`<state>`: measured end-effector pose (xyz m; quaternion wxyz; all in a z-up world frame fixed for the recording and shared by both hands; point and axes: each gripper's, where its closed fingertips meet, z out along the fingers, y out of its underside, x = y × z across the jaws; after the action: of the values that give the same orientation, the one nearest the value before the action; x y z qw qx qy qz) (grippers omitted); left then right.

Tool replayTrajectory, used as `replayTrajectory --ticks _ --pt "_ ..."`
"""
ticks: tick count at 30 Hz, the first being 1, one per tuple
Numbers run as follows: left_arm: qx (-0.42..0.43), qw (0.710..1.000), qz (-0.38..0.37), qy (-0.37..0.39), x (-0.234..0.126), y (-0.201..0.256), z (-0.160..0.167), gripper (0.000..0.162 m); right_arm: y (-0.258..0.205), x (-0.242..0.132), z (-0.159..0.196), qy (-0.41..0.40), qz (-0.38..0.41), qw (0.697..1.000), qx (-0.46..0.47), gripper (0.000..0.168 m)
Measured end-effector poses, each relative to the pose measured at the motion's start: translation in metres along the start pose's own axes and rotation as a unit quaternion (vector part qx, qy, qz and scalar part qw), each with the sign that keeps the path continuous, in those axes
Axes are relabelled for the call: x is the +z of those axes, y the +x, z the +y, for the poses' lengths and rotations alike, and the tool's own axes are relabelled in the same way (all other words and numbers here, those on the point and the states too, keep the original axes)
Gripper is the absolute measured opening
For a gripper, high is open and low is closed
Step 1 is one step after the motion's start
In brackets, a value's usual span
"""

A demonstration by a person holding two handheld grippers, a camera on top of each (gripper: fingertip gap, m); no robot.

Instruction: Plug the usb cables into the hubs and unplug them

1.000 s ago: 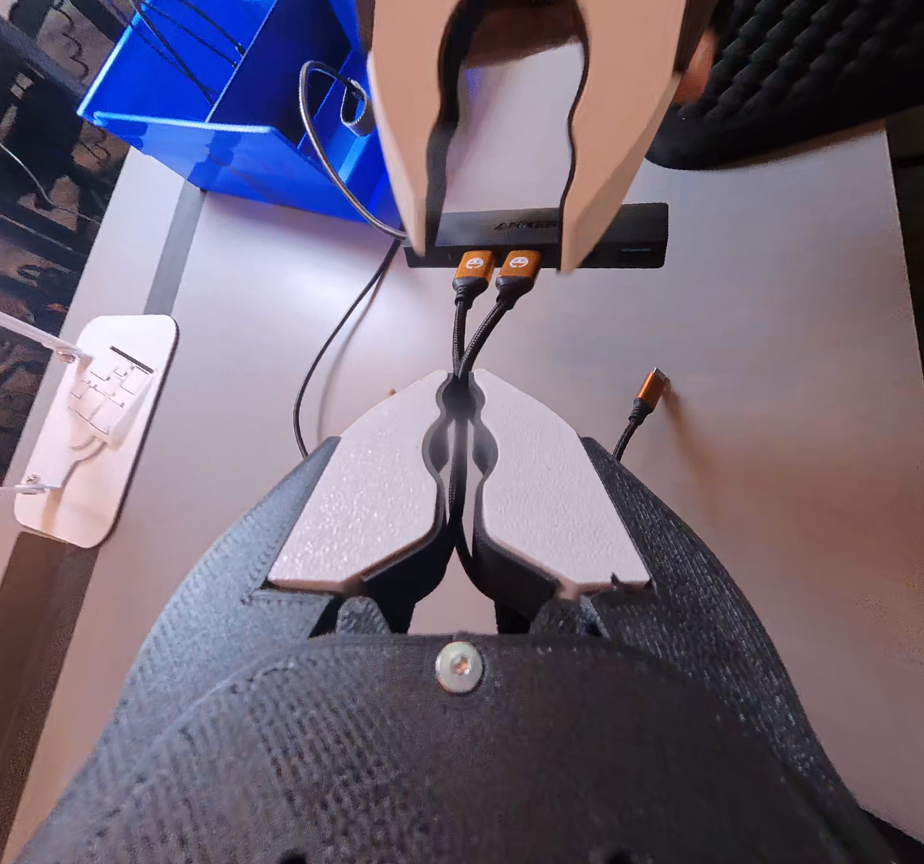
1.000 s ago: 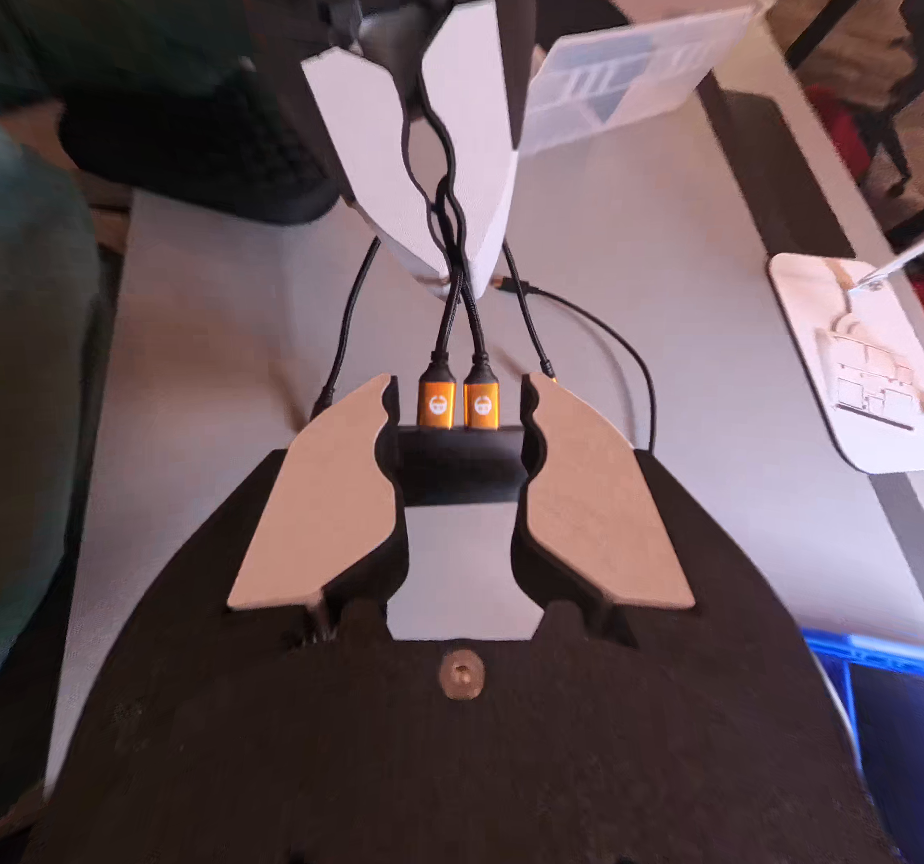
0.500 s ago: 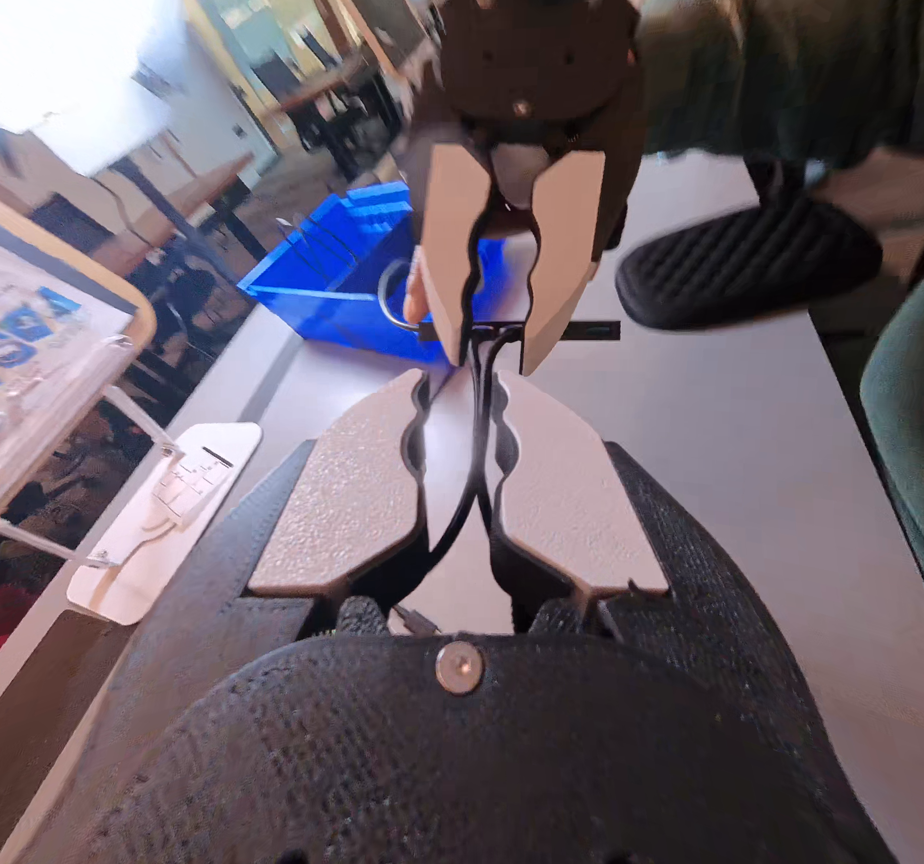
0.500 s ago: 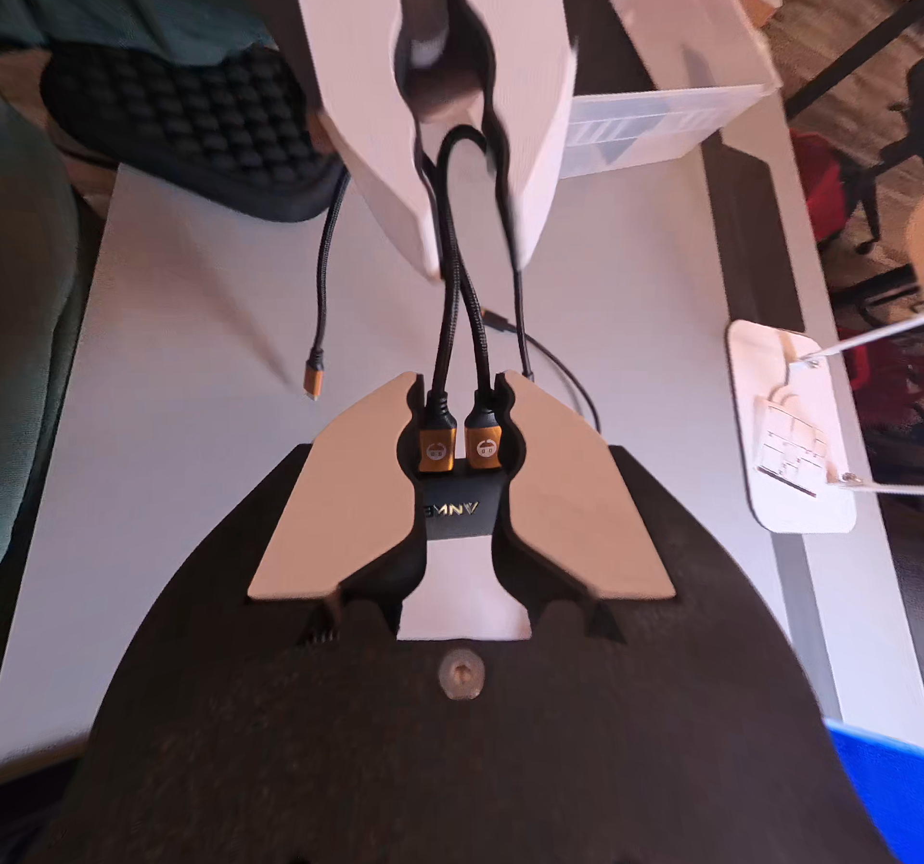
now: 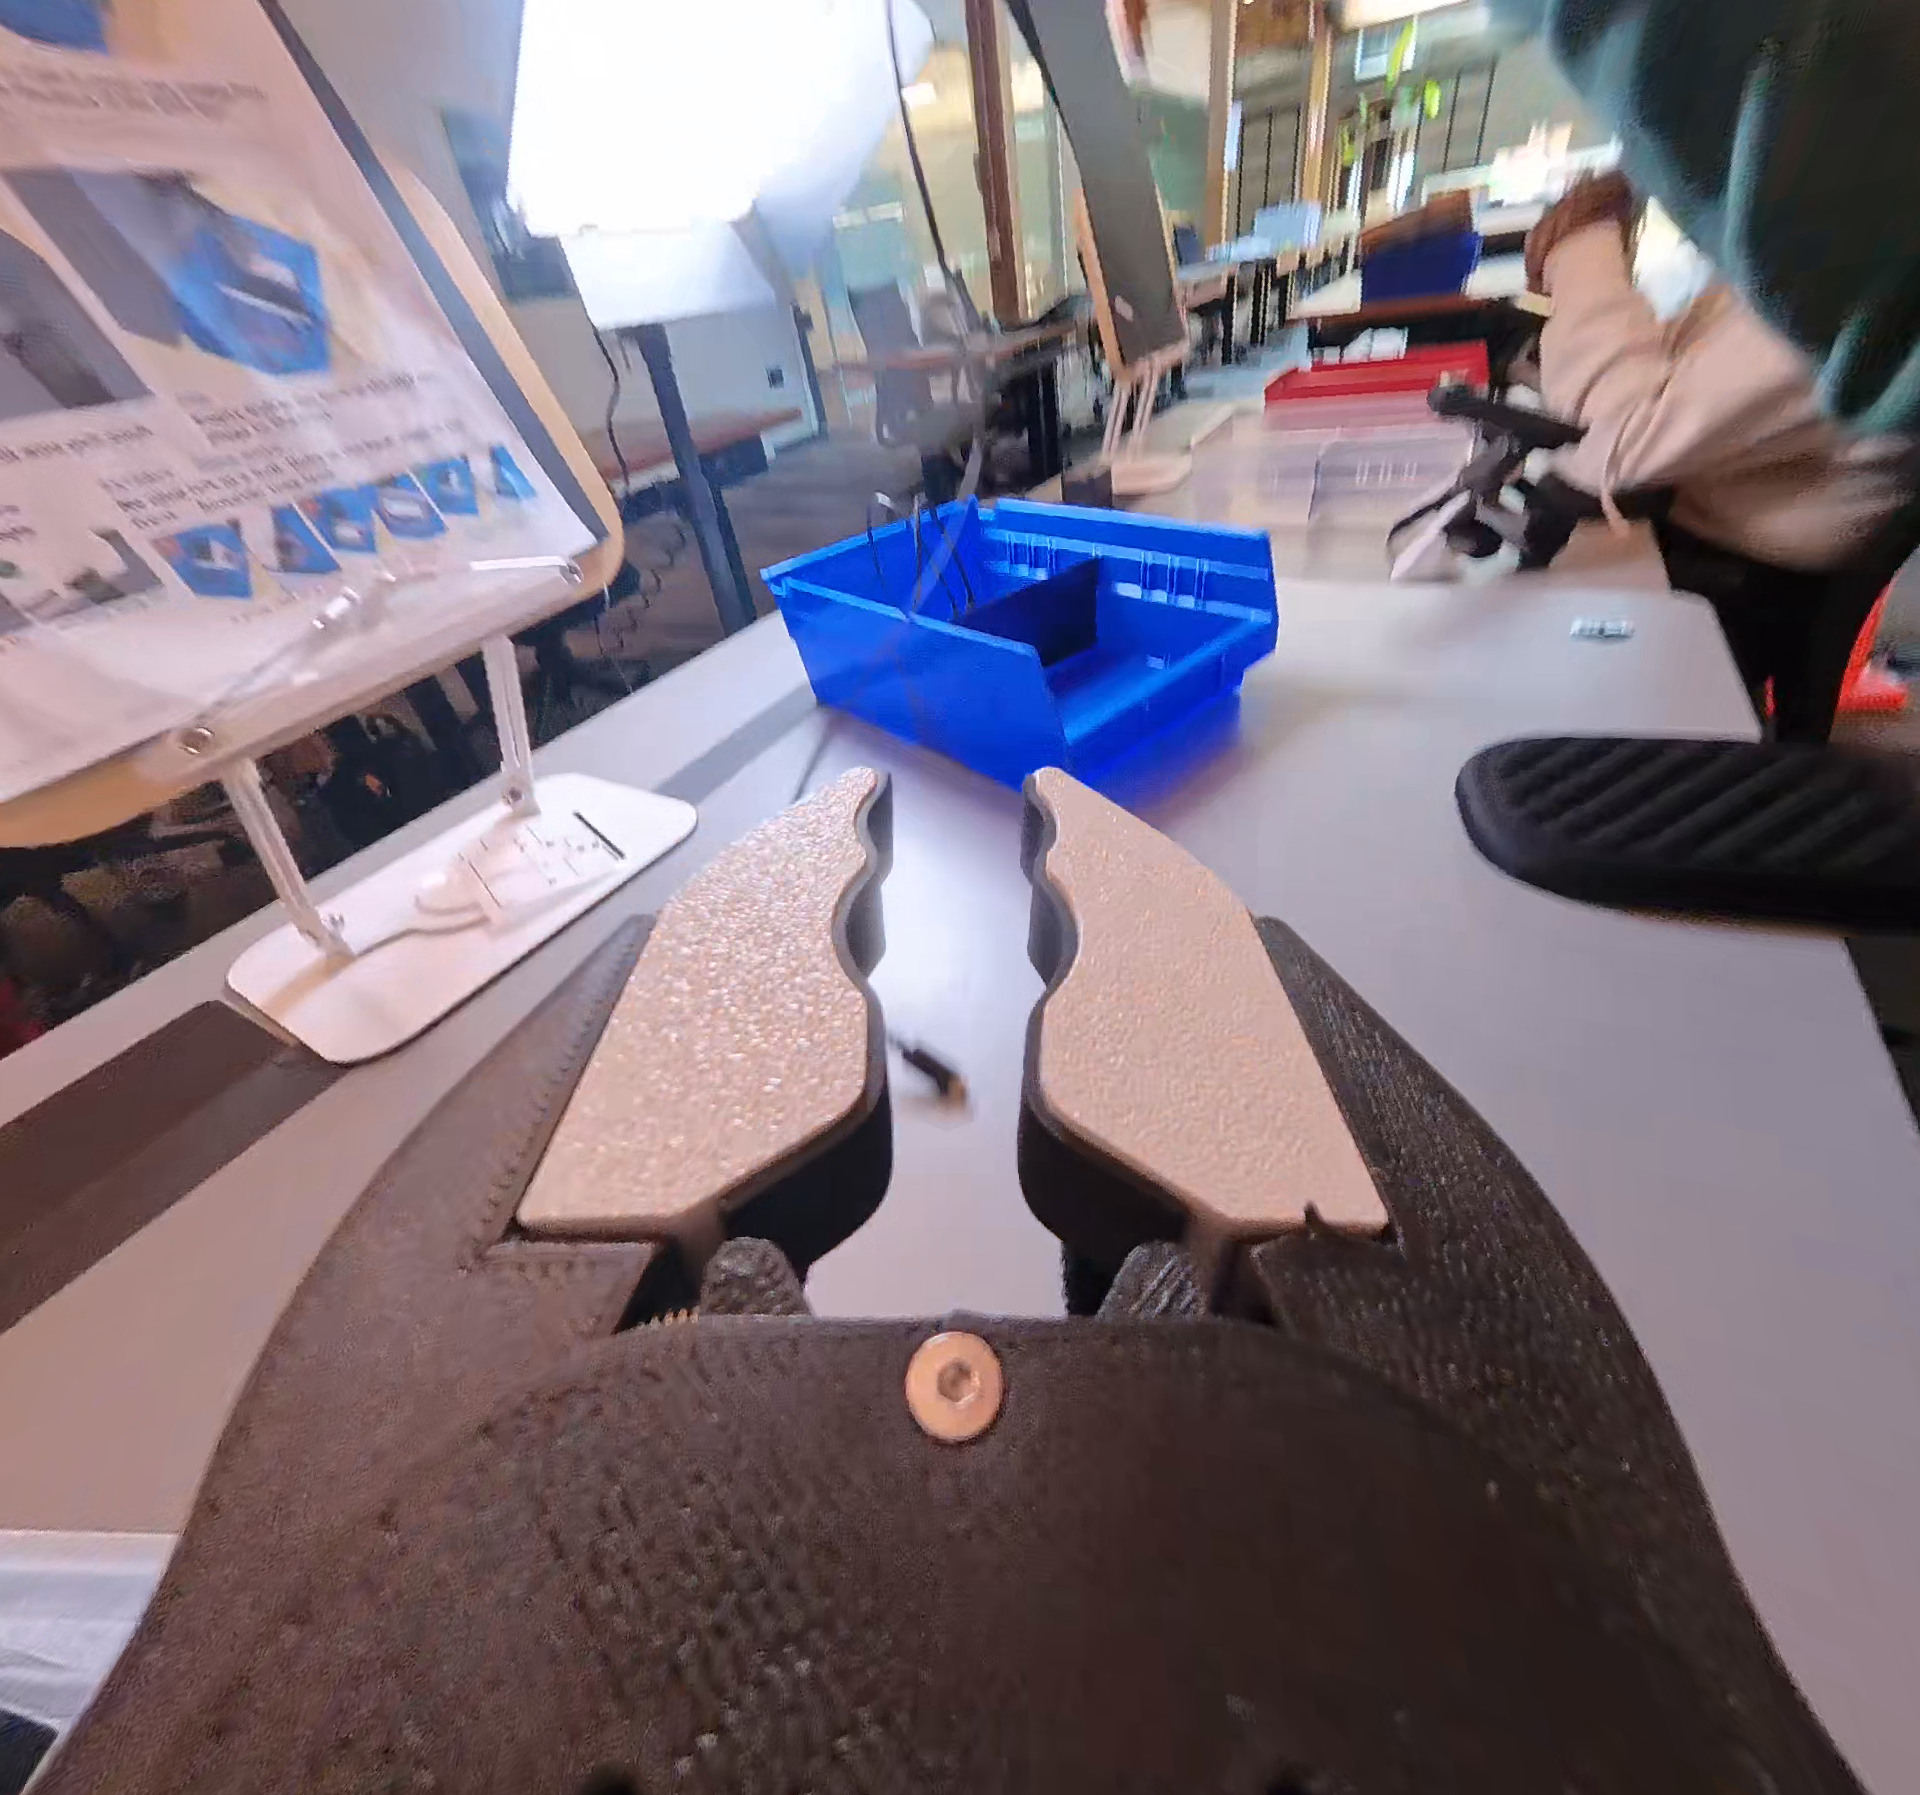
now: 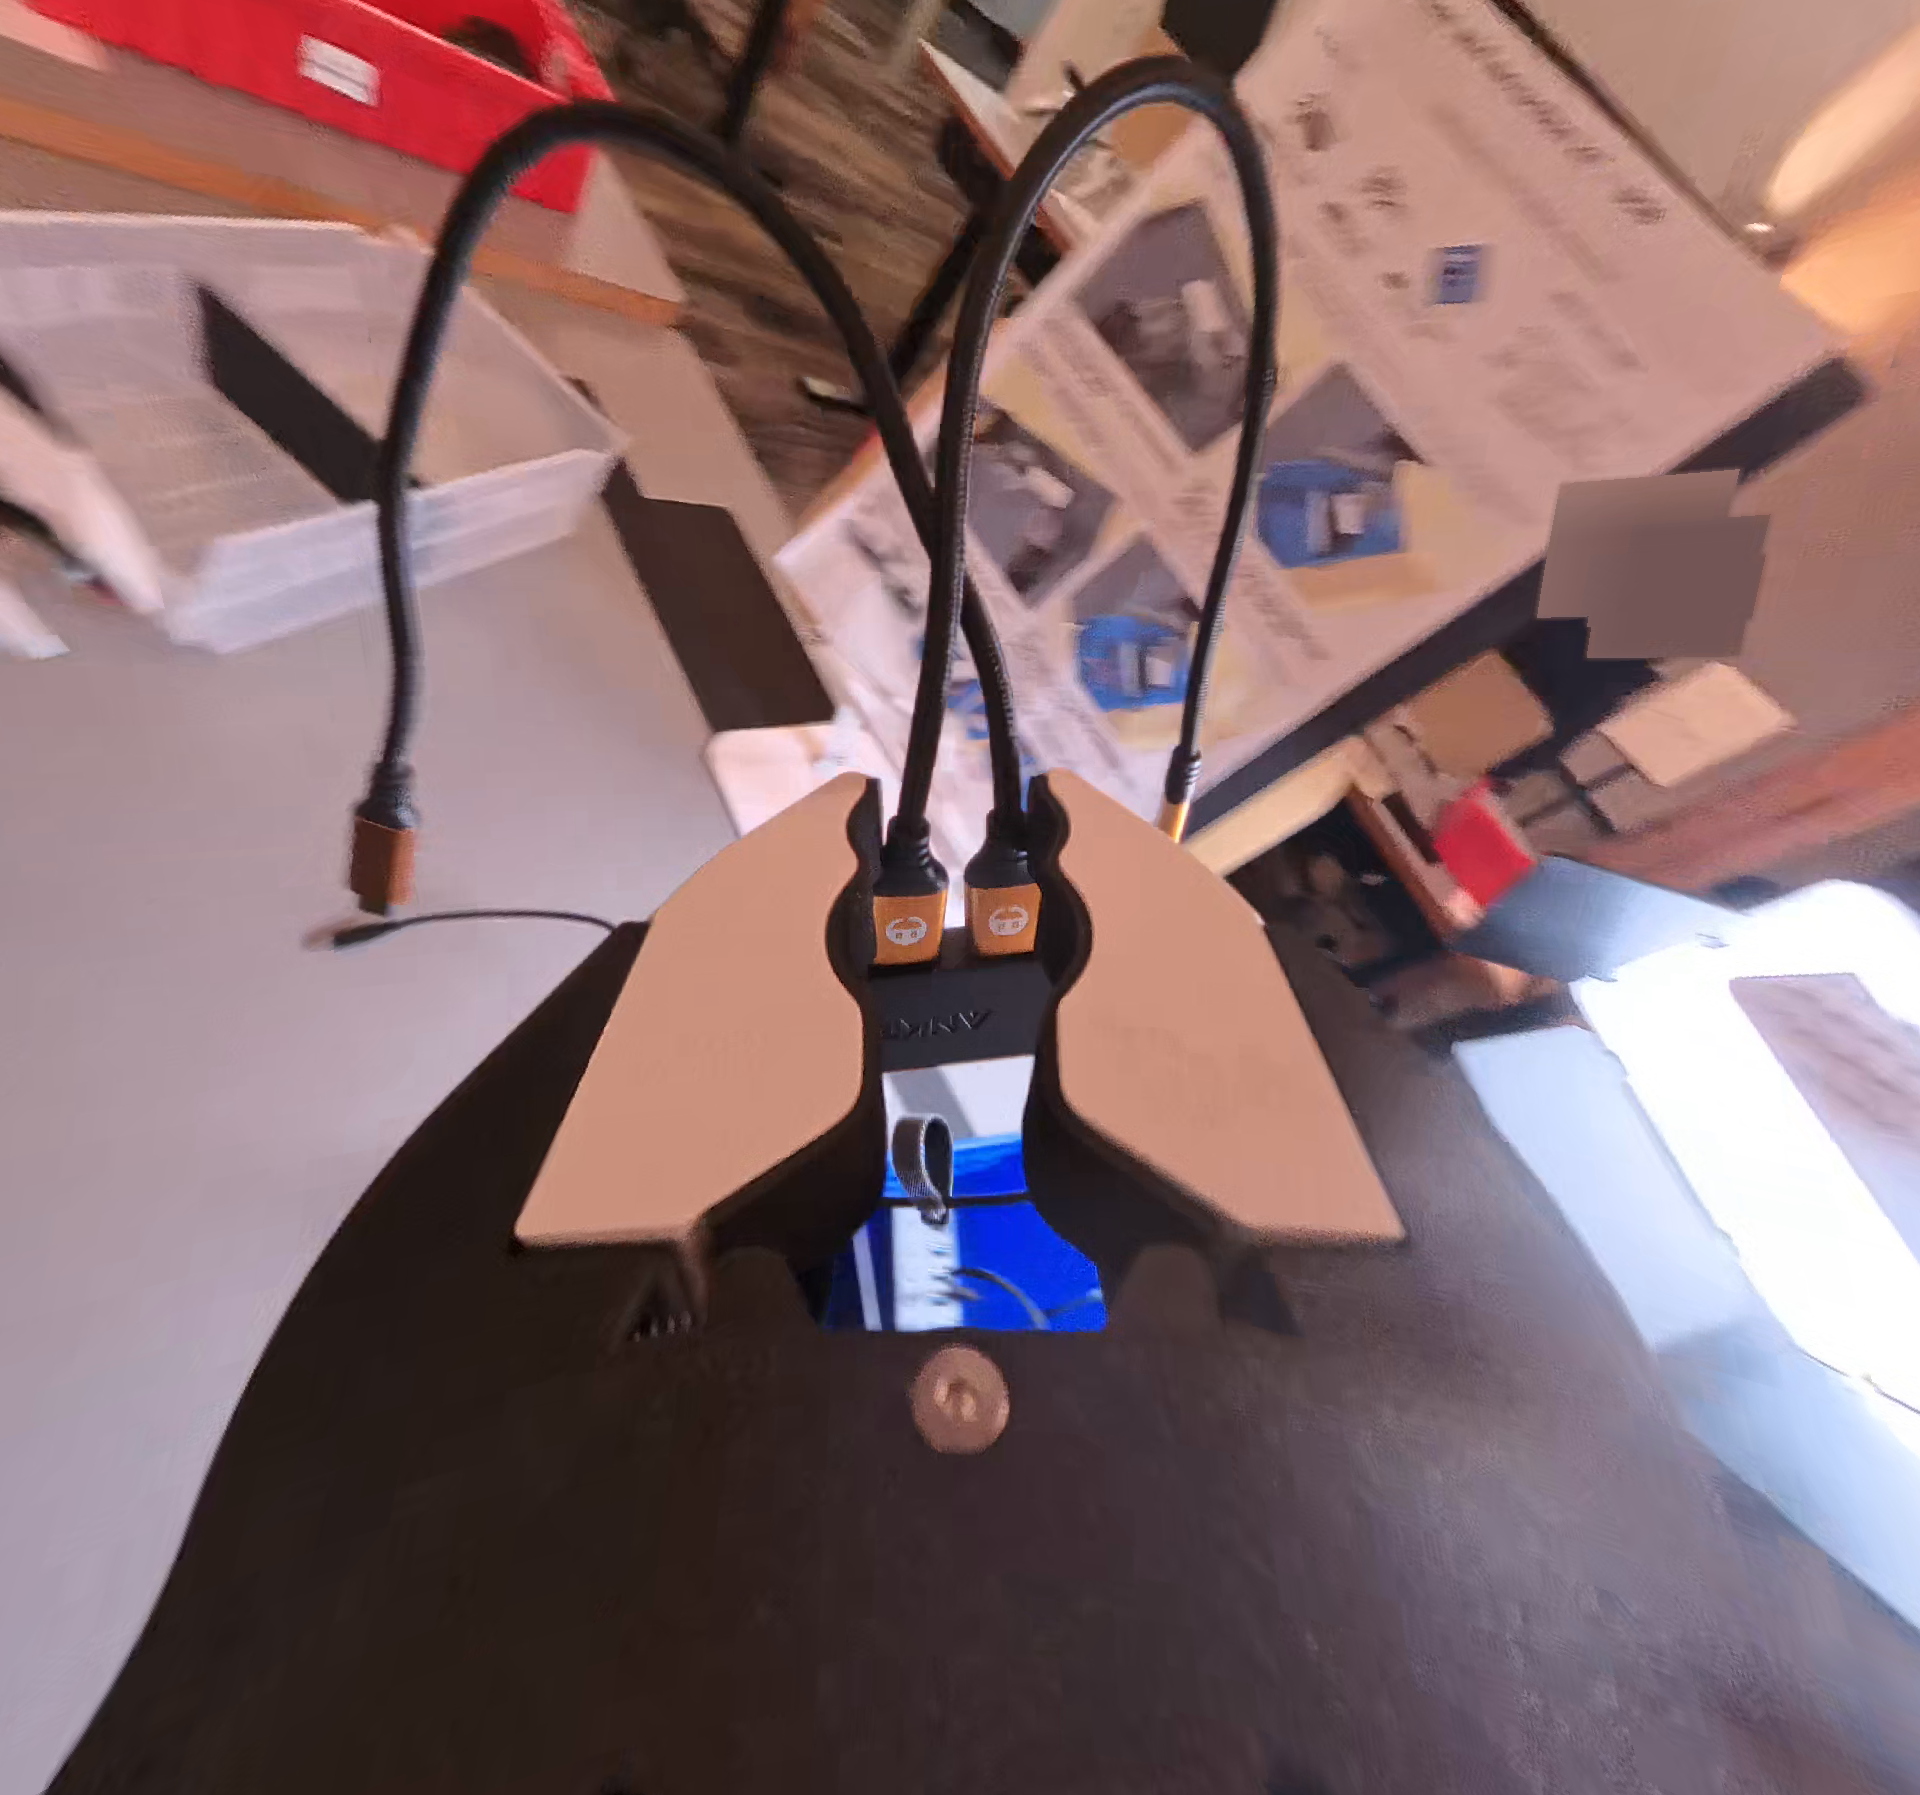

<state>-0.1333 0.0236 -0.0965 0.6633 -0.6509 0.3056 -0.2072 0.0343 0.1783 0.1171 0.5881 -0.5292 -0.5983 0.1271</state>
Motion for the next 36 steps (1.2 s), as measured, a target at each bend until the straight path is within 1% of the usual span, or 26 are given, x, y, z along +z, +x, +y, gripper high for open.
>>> replayTrajectory --ticks 3,5,7,9,13,16,18,20,22,24,27,31,34,35,36 --pt "0.032 0.998 0.005 -0.048 0.011 0.008 0.021 0.024 0.051 0.006 0.023 -0.035 0.045 0.998 0.016 0.027" --pt "0.051 0.996 0.008 -0.069 0.015 0.013 0.031 0.024 0.07 0.016 0.058 -0.066 0.062 0.995 0.032 0.028" --pt "0.062 0.995 0.013 -0.083 0.018 0.017 0.037 0.024 0.076 0.03 0.107 -0.105 0.071 0.991 0.051 0.028" --pt "0.068 0.993 0.014 -0.091 0.019 0.019 0.041 0.023 0.076 0.045 0.164 -0.14 0.08 0.983 0.083 0.027" --pt "0.067 0.992 0.016 -0.104 0.022 0.019 0.049 0.022 0.063 0.069 0.286 -0.239 0.106 0.95 0.168 0.026" --pt "0.064 0.991 0.019 -0.116 0.025 0.018 0.057 0.021 0.053 0.079 0.352 -0.306 0.136 0.921 0.202 0.027" --pt "0.063 0.99 0.019 -0.125 0.026 0.018 0.062 0.021 0.05 0.082 0.379 -0.344 0.155 0.903 0.206 0.027" --pt "0.061 0.989 0.022 -0.134 0.027 0.018 0.067 0.021 0.041 0.085 0.396 -0.396 0.15 0.886 0.191 0.027" --pt "0.062 0.988 0.025 -0.14 0.027 0.019 0.071 0.02 0.029 0.083 0.408 -0.457 0.125 0.863 0.175 0.027" --pt "0.062 0.987 0.029 -0.147 0.028 0.021 0.074 0.02 0.024 0.08 0.413 -0.499 0.103 0.85 0.131 0.027" --pt "0.065 0.985 0.038 -0.153 0.028 0.026 0.076 0.02 0.019 0.08 0.414 -0.519 0.055 0.851 0.056 0.027" --pt "0.072 0.984 0.045 -0.159 0.029 0.032 0.077 0.02 0.021 0.074 0.424 -0.552 0.027 0.833 -0.028 0.026" --pt "0.076 0.983 0.047 -0.161 0.028 0.034 0.078 0.02 0.019 0.07 0.423 -0.574 0.011 0.818 -0.038 0.027" --pt "0.076 0.983 0.047 -0.161 0.027 0.034 0.078 0.02 0.019 0.068 0.42 -0.582 0.005 0.813 -0.034 0.031" --pt "0.074 0.983 0.047 -0.161 0.027 0.033 0.078 0.02 0.021 0.065 0.415 -0.586 0.004 0.81 -0.028 0.042"
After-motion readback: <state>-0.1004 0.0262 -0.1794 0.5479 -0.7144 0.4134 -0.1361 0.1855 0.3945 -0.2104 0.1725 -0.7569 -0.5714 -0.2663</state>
